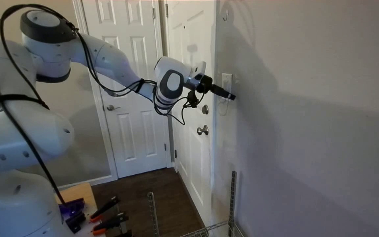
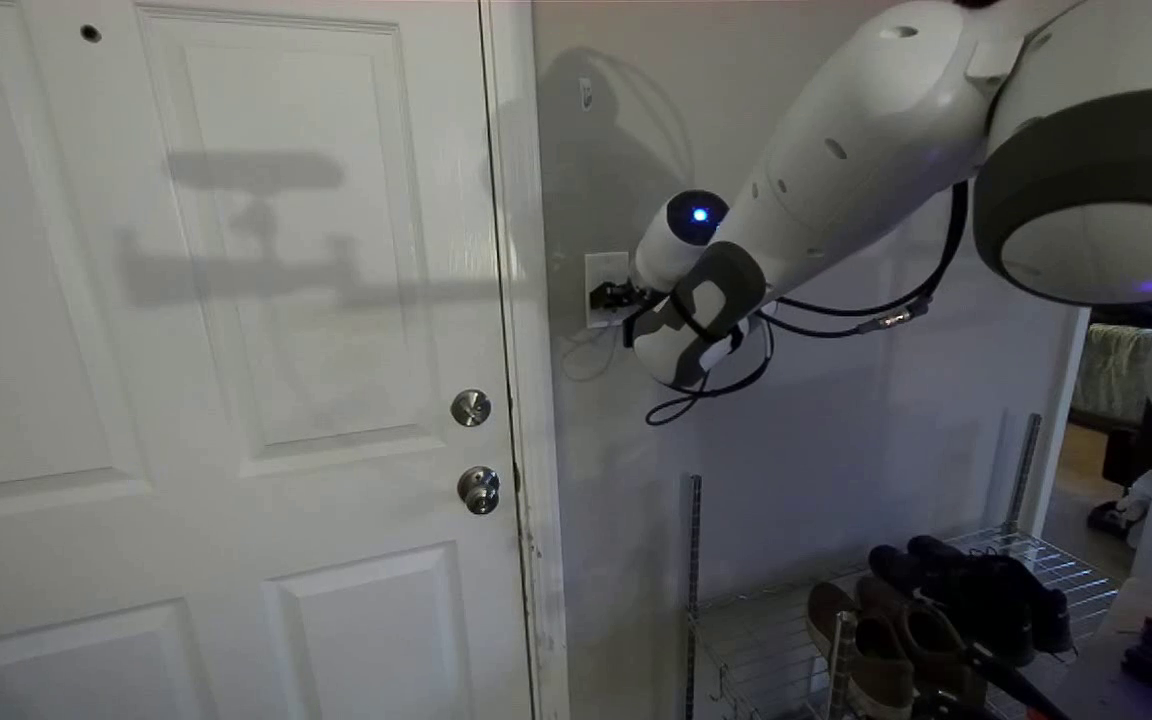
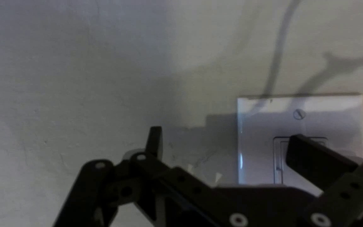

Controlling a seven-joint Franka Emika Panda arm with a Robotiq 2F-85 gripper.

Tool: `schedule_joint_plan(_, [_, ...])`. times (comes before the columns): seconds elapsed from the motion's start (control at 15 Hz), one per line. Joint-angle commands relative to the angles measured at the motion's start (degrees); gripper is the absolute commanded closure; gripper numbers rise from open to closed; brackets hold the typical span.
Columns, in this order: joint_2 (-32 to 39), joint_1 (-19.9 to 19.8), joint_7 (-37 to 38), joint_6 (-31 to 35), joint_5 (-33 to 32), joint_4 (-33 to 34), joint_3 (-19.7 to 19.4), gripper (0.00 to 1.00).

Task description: Turn off the light

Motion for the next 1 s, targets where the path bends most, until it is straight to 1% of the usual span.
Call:
schedule_joint_plan(0.0, [5.75,6.61,-2.31,-3.19,-0.54,-6.89,-4.23,0.00])
schedule_joint_plan(0.13, [11.30,14.43,-4.79,-3.98,-1.40,-14.09,-8.86,0.00])
schedule_joint_plan(0.27, [14.79,21.53,-5.77,-4.20,-1.46,-19.09,-14.09,0.00])
schedule_joint_plan(0.47, [16.86,34.00,-5.98,-8.17,-1.43,-24.65,-24.62,0.00])
schedule_joint_plan(0.53, [16.30,37.30,-5.24,-10.20,-1.47,-25.57,-27.80,0.00])
schedule_joint_plan(0.6, [13.16,31.30,-1.78,-7.73,-2.54,-23.17,-22.53,0.00])
schedule_joint_plan(0.67, [13.67,33.68,-1.68,-8.25,-3.04,-23.98,-24.57,0.00])
schedule_joint_plan(0.93, [13.43,32.36,-1.68,-8.24,-3.21,-23.41,-23.41,0.00])
